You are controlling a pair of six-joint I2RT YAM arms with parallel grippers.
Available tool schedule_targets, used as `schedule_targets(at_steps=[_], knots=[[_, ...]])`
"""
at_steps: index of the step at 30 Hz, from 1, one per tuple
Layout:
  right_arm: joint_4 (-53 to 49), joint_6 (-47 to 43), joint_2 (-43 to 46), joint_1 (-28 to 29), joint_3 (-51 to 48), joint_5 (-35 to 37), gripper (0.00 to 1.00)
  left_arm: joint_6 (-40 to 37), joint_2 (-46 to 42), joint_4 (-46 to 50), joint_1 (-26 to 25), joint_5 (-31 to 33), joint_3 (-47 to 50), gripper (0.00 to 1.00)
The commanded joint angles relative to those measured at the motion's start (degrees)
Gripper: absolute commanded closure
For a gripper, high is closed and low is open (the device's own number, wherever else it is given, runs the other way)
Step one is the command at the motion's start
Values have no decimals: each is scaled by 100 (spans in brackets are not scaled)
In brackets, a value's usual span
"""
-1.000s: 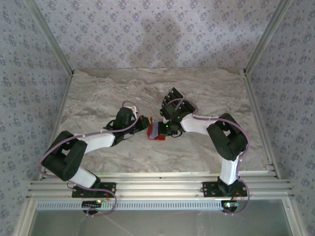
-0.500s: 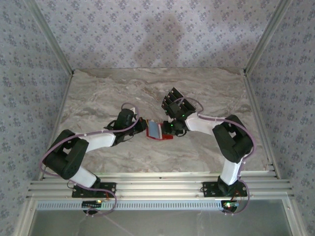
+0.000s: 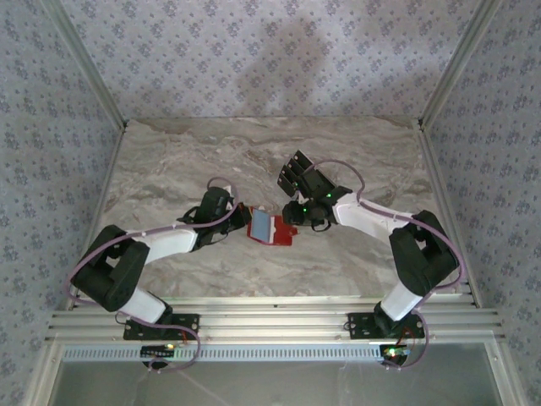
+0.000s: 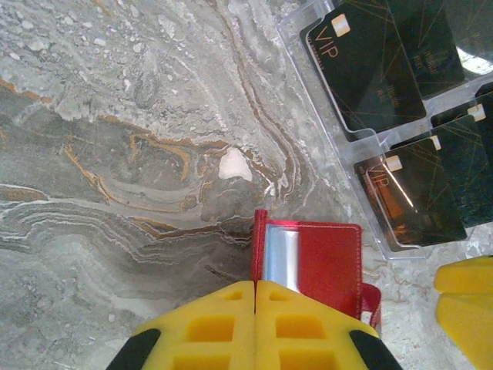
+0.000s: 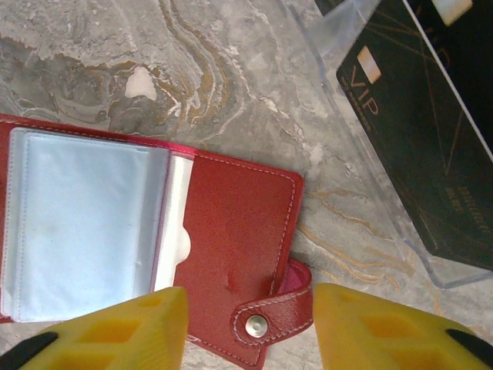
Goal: Put the credit cards into the card holder
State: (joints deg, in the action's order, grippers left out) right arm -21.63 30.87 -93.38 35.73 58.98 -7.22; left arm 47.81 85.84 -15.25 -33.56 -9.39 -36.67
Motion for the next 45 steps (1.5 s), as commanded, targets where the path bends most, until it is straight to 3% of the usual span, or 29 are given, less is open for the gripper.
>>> schedule_targets(at_steps=[1,16,23,28,39,45], knots=[[-39,-20,-155,86,-149,124,48,-158,-264,157,-46,46,-236,100],[-423,-11,-852,906,422,1337,35,-200,-305,216,-46,42,-259,100],[-748,-47,-1053,1079,741,1694,36,-210,-316,217,-46,42,-252,100],[-905,-52,-1147,1053,764,1751,47,-207,-323,223,-45,47,-253,100],[-518,-37,-814,746,383,1274,97,-267,-421,294,-50,51,-244,100],[906,147,-433,191,-391,-200,100,-162,-604,218,-92,-33,-276,100]])
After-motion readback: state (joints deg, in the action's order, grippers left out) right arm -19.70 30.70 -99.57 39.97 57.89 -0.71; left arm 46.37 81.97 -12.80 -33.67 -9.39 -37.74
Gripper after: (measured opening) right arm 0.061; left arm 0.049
